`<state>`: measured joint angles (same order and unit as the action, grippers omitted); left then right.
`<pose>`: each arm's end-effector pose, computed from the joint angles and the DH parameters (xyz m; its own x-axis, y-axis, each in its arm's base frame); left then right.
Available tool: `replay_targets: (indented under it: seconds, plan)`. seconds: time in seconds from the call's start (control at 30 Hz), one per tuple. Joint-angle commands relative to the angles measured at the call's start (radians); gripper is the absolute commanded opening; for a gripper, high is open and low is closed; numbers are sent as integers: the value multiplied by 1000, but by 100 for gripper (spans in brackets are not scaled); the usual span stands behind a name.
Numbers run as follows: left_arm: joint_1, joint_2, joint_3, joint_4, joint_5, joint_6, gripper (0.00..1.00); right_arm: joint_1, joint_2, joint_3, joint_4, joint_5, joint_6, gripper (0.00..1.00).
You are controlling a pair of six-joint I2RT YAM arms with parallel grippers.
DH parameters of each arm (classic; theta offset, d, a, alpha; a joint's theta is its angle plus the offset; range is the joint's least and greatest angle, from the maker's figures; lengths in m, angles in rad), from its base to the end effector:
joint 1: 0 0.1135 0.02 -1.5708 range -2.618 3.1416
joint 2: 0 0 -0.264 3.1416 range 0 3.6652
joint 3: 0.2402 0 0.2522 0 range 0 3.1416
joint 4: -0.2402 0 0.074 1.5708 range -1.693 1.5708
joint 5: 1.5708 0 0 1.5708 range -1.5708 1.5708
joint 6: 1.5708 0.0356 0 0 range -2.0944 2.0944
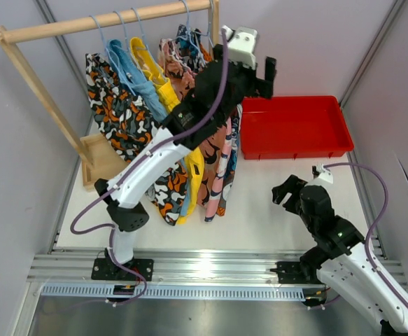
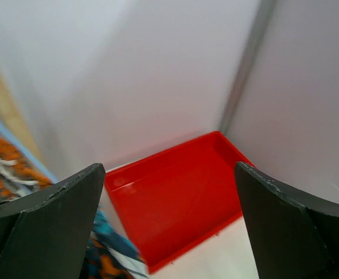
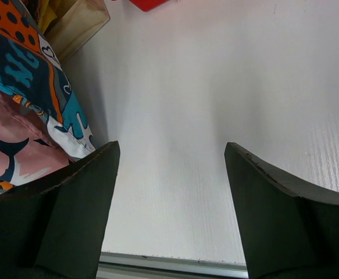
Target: Remove the shorts from the hanger
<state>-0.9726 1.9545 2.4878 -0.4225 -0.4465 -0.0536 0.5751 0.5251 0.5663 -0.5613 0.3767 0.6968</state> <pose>0.2406 -0.3258 0.5462 0.0352 -0.1375 -0.9899 0.5063 0.8564 -0.1009 0.1135 0.0580 0.2627 -0.4725 0.4049 -0.7828 0.0852 0.9050 0.4167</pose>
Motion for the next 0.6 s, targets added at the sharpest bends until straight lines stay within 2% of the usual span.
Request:
replay_targets:
  seconds: [0.0, 0.17, 0.37, 0.57]
  plan:
    - [112, 7, 11, 31, 57, -135, 99, 8, -48, -9, -5, 8, 27, 79]
    - [204, 21, 5, 21, 31, -176, 99, 6, -85, -29, -15, 10, 30, 79]
    - [299, 55, -3, -21, 115, -273, 99, 6, -66, -25, -14, 8, 26, 79]
    - [342, 76, -33, -30, 192, -350, 99, 6, -66, -29, -17, 11, 30, 79]
